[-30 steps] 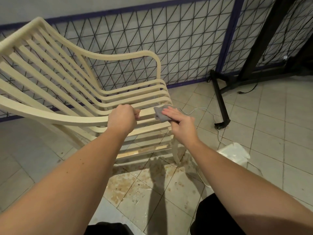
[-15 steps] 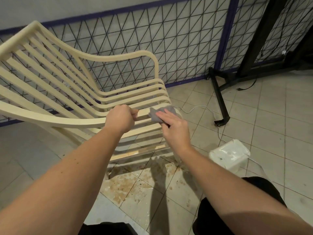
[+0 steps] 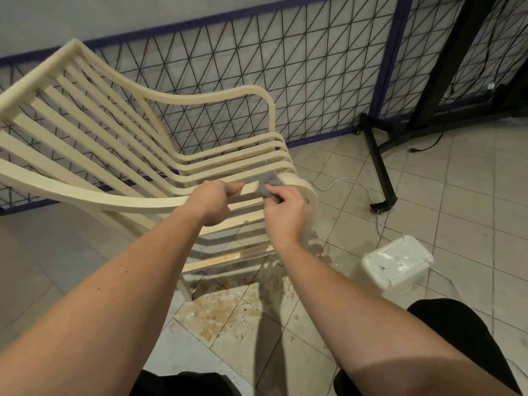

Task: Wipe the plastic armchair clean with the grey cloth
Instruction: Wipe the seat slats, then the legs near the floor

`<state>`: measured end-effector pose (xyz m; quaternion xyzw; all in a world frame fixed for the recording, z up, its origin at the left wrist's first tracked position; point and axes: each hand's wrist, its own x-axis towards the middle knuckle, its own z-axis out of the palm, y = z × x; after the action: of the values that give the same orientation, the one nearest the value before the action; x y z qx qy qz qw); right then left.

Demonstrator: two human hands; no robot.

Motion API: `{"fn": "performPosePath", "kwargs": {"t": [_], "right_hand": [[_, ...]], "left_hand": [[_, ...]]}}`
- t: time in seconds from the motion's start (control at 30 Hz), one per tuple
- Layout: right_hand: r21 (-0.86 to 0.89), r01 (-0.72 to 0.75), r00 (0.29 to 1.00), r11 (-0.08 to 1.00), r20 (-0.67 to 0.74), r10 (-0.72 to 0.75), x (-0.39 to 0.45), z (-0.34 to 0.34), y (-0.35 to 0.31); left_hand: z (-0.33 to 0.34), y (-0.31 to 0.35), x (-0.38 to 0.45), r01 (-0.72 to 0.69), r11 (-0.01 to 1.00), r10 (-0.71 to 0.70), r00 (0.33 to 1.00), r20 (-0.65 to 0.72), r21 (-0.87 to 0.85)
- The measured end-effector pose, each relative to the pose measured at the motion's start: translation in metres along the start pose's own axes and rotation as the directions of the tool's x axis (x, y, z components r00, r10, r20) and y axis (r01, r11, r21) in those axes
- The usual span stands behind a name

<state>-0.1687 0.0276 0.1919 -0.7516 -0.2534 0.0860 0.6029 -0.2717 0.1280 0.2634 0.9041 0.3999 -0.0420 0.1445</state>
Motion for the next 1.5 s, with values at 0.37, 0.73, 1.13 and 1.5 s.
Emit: {"fn": "performPosePath", "kwargs": {"t": [0.37, 0.73, 1.13, 1.5], "right_hand": [[0.113, -0.067, 0.996, 0.991, -0.055, 0.074, 0.018, -0.015, 0.018], [0.2, -0.106, 0.994, 0.974, 0.052, 0.098, 0.06, -0.065, 0.038], [-0.131, -0.222, 0.943, 0.966, 0.223, 0.247, 0.069, -0.102, 0.125], [0.25, -0.121, 0.939, 0.961, 0.344, 0.028, 0.061, -0.064, 0.086]], "left_hand": [[-0.002, 0.002, 0.001, 0.036, 0.993, -0.035, 0.999, 0.01, -0.113], [-0.003, 0.013, 0.007, 0.067, 0.998, -0.066, 0.997, -0.028, 0.02], [-0.003, 0.061, 0.023, -0.117, 0.992, 0.12, 0.989, -0.09, 0.044], [0.038, 0.103, 0.048, -0.093, 0.996, 0.091, 0.978, -0.187, -0.002]]}}
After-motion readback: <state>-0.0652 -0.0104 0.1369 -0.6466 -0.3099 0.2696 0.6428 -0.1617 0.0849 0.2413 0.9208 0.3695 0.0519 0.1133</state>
